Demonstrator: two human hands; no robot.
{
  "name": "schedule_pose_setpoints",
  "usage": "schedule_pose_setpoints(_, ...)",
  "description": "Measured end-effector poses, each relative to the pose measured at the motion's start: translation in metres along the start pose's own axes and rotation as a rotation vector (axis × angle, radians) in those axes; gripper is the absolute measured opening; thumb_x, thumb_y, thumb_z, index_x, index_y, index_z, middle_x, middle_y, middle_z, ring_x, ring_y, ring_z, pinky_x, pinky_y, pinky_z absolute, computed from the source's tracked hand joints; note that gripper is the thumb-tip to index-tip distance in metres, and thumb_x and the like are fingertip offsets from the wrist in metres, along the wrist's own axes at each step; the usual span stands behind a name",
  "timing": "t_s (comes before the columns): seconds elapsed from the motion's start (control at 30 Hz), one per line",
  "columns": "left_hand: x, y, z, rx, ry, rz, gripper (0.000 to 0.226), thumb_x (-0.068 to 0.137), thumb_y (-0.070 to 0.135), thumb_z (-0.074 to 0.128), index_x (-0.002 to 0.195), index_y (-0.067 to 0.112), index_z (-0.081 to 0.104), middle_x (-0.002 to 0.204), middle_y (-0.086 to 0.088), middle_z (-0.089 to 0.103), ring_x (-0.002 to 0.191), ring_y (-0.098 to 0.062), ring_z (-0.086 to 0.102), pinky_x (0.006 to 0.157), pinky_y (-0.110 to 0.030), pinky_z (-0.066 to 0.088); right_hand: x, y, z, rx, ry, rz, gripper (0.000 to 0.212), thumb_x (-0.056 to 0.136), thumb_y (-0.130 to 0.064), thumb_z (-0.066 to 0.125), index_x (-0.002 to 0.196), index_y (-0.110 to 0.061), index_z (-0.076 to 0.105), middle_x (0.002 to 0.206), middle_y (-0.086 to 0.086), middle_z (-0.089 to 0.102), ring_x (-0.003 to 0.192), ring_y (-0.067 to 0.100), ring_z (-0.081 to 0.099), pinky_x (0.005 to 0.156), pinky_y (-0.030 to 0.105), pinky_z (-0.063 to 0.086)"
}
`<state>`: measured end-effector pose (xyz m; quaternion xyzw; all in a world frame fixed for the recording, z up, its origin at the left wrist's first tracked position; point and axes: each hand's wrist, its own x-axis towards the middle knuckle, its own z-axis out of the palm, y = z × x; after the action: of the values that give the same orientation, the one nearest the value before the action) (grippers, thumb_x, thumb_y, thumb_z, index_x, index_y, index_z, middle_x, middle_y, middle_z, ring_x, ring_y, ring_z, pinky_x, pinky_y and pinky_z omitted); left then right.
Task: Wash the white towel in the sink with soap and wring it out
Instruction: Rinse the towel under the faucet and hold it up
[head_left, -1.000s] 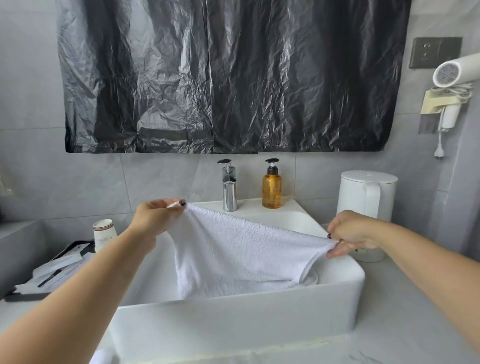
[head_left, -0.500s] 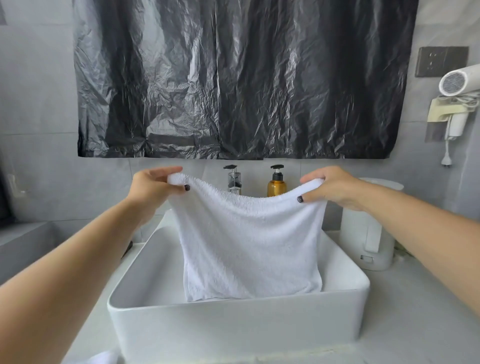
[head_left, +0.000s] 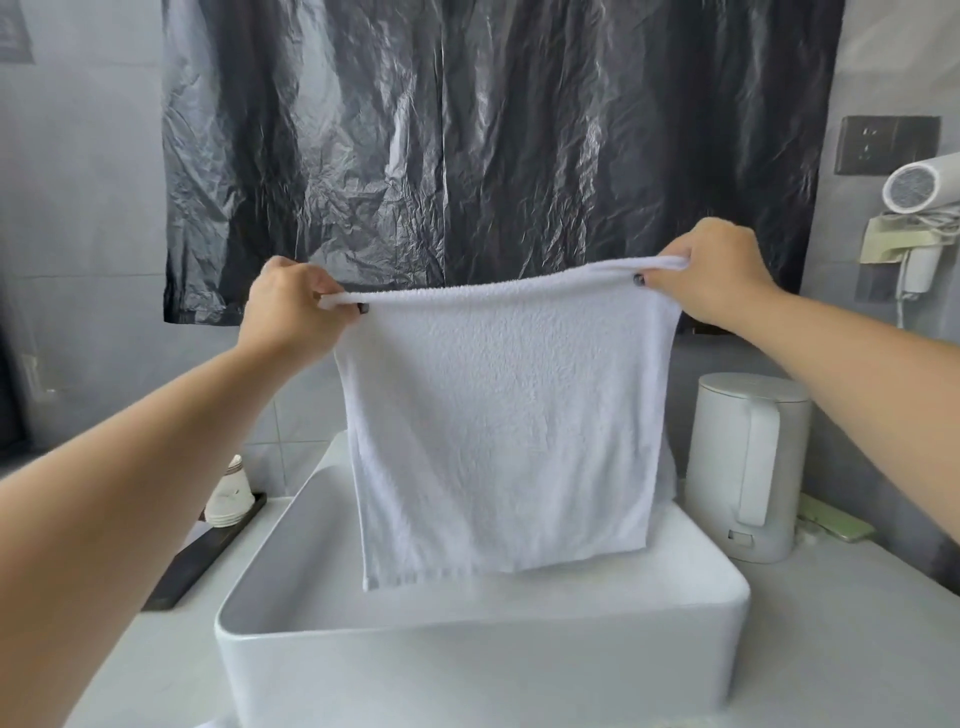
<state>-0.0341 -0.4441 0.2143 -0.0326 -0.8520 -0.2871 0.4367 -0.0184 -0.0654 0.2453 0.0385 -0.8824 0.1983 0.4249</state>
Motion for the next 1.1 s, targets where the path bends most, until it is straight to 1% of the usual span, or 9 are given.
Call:
schedule_pose_setpoints(0.17,0.01,0.0,0.01,-0.035,-0.067,-0.111,0.023,0.094,0.03,0.061,0.106,0.009,0.057,0.102,-0.01,0.057,0.092,-0.029,0.052,0.073,-0.034,0.04,0.012,-0.003,-0.002,0.024,0.013,0.067,0.022,0.082,-0.026,0.075,0.079,-0.005,0.075,0.076,0.016,0.067,0.072,0.029,0.061,0.068,0.039,0.052)
schedule_pose_setpoints(0.3,0.002,-0.011,0.03,0.084,-0.2,-0.162,0.028,0.097,0.03,0.056,0.113,0.007,0.056,0.112,-0.018,0.062,0.098,-0.035,0.058,0.072,-0.033,0.039,0.004,0.0,0.02,0.008,-0.227,0.222,0.026,0.084,-0.025,0.071,0.071,-0.002,0.069,0.06,0.012,0.064,0.052,0.02,0.06,0.055,0.028,0.047)
schedule_pose_setpoints(0.43,-0.002,-0.023,0.055,-0.164,-0.205,-0.332,0.021,0.101,0.026,0.049,0.116,0.012,0.047,0.11,-0.018,0.066,0.059,-0.02,0.069,0.047,-0.028,0.05,0.007,0.006,0.056,0.052,-0.182,0.286,0.024,0.077,-0.011,0.073,0.09,0.009,0.071,0.088,0.027,0.071,0.083,0.03,0.073,0.073,0.036,0.058)
schedule_pose_setpoints(0.5,0.005,-0.026,0.061,-0.341,-0.149,-0.375,0.014,0.1,0.024,0.052,0.105,0.012,0.047,0.103,-0.016,0.069,0.063,-0.026,0.073,0.06,-0.036,0.062,0.016,0.004,0.062,0.168,-0.12,0.312,0.022,0.082,-0.018,0.071,0.087,0.004,0.072,0.091,0.023,0.072,0.088,0.031,0.072,0.079,0.039,0.059)
schedule_pose_setpoints(0.57,0.016,-0.03,0.061,-0.446,-0.102,-0.369,0.018,0.099,0.024,0.055,0.103,0.007,0.052,0.088,-0.012,0.073,0.072,-0.026,0.075,0.078,-0.05,0.061,0.027,-0.001,0.062,0.244,-0.072,0.318,0.02,0.086,-0.023,0.068,0.081,-0.005,0.071,0.086,0.015,0.073,0.085,0.028,0.071,0.081,0.039,0.059)
schedule_pose_setpoints(0.7,0.016,-0.026,0.049,-0.512,-0.099,-0.347,0.016,0.096,0.02,0.057,0.096,0.004,0.061,0.074,-0.009,0.068,0.071,-0.02,0.071,0.089,-0.05,0.058,0.029,-0.004,0.054,0.387,0.007,0.405,0.024,0.078,-0.006,0.07,0.096,0.01,0.071,0.078,0.018,0.073,0.069,0.029,0.073,0.077,0.049,0.061)
schedule_pose_setpoints(0.87,-0.042,-0.034,0.037,-0.524,-0.254,-0.399,0.016,0.094,0.014,0.061,0.079,0.013,0.058,0.067,-0.009,0.058,0.064,-0.017,0.056,0.084,-0.036,0.054,-0.043,0.014,0.048,0.467,-0.198,0.476,0.012,0.082,-0.008,0.077,0.089,0.001,0.072,0.076,0.019,0.072,0.062,0.02,0.073,0.06,0.022,0.06)
schedule_pose_setpoints(1.03,-0.119,-0.062,0.045,-0.474,-0.497,-0.556,0.015,0.093,0.016,0.067,0.094,0.001,0.064,0.078,-0.009,0.058,0.065,-0.018,0.056,0.074,-0.033,0.055,-0.137,0.05,0.067,0.46,-0.442,0.593,0.009,0.081,-0.007,0.078,0.082,0.001,0.074,0.075,0.02,0.074,0.072,0.025,0.075,0.067,0.026,0.061)
schedule_pose_setpoints(1.1,-0.143,-0.069,0.047,-0.428,-0.589,-0.591,0.013,0.092,0.014,0.069,0.089,0.001,0.065,0.068,-0.006,0.054,0.056,-0.015,0.051,0.062,-0.026,0.05,-0.164,0.057,0.075,0.478,-0.535,0.645,0.004,0.079,-0.003,0.078,0.079,0.0,0.075,0.075,0.019,0.074,0.071,0.027,0.075,0.064,0.025,0.061)
